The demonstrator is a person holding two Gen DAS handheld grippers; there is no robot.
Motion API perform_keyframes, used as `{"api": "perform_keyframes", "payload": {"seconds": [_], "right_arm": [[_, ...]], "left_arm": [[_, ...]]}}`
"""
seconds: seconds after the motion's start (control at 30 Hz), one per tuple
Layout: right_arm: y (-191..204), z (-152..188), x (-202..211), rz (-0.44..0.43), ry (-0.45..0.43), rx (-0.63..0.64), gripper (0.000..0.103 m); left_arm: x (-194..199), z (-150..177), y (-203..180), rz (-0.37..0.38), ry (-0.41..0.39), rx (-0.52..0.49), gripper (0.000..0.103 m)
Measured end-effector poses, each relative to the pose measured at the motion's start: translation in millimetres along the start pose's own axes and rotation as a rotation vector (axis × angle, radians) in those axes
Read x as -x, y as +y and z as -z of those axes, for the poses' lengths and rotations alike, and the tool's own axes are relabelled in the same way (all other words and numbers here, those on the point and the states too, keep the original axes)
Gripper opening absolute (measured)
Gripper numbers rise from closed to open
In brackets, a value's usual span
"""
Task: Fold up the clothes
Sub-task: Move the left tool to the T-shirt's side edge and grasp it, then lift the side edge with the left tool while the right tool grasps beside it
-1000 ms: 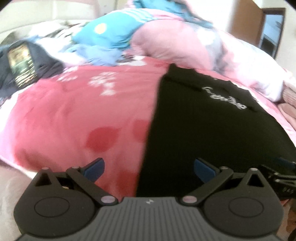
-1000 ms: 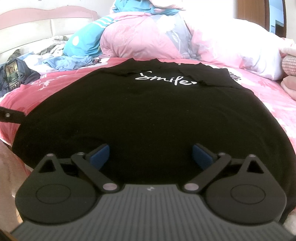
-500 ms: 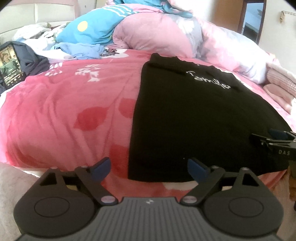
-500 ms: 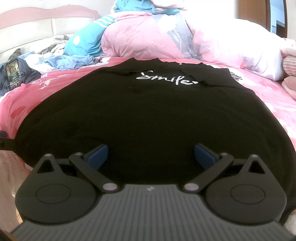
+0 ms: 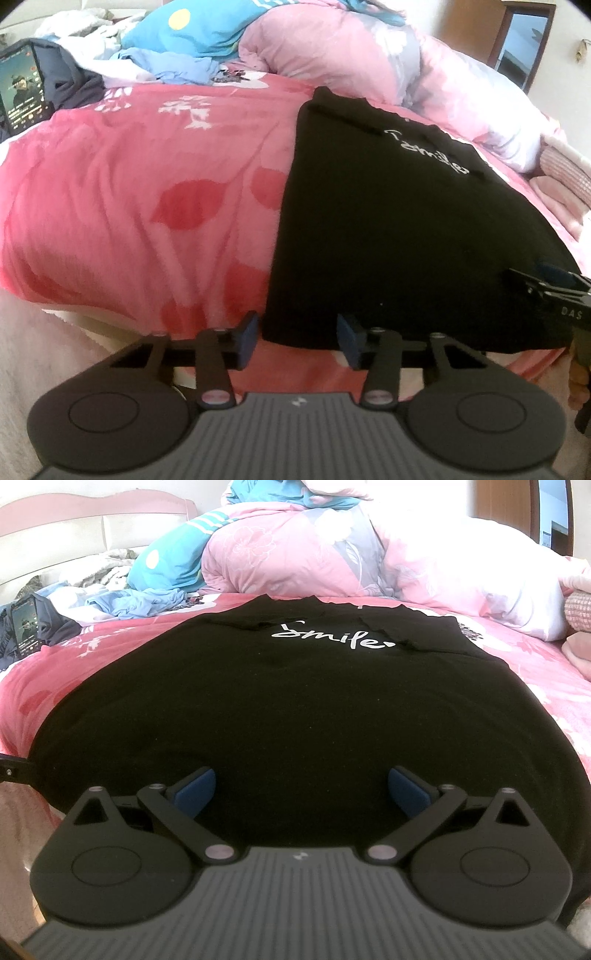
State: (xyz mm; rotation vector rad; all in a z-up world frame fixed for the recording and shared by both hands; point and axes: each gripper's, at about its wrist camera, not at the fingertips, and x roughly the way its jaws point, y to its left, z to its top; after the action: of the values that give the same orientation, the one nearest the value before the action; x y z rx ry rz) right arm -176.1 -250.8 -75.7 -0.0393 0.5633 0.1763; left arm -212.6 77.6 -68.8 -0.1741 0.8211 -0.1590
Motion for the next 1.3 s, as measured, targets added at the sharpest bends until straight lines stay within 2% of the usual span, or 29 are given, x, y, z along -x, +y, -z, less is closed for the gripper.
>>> {"api": "perform_keyframes", "payload": {"seconds": [0.13, 0.2, 0.27, 0.5, 0.53, 0.63, 0.67, 0.8, 0.97, 1.03, 1.1, 1.3], "right_arm": [[1, 0, 0, 0.001, 0.0, -0.001, 0.101], [1, 0, 0, 0.002, 0.0, -0.001, 0.101], [1, 0, 0, 0.001, 0.0, 0.001, 0.101], [0, -6, 6, -0.006, -0.013, -0.013, 0.099], [1, -8, 9, -0.025, -0.026, -0.017, 0.098], [9, -14, 18, -0.116, -0.069, -0.001, 0.084], [15, -17, 20, -0.154, -0.077, 0.017, 0.077], [49, -23, 23, -0.335, -0.098, 0.131, 0.065], [101, -26, 33, -0.52, -0.14, 0.337, 0.064], [119, -27, 38, -0.553, -0.151, 0.401, 0.064], [130, -28, 38, -0.573, -0.144, 0.443, 0.057], [150, -29, 32, -0.611, -0.113, 0.505, 0.045]], "left_arm": [[1, 0, 5, 0.012, -0.003, 0.02, 0.028], [2, -1, 7, 0.022, -0.004, 0.028, 0.017], [4, -2, 10, 0.034, -0.005, 0.04, 0.013], [17, -8, 20, 0.118, -0.013, 0.105, 0.009], [20, -9, 22, 0.132, -0.016, 0.114, 0.009], [29, -14, 28, 0.181, -0.027, 0.148, 0.009], [31, -15, 29, 0.196, -0.031, 0.159, 0.008], [37, -20, 35, 0.25, -0.036, 0.203, 0.008], [37, -24, 46, 0.308, -0.026, 0.27, 0.008], [37, -24, 49, 0.324, -0.023, 0.29, 0.008], [36, -24, 51, 0.337, -0.021, 0.304, 0.008], [34, -25, 57, 0.369, -0.01, 0.339, 0.008]]}}
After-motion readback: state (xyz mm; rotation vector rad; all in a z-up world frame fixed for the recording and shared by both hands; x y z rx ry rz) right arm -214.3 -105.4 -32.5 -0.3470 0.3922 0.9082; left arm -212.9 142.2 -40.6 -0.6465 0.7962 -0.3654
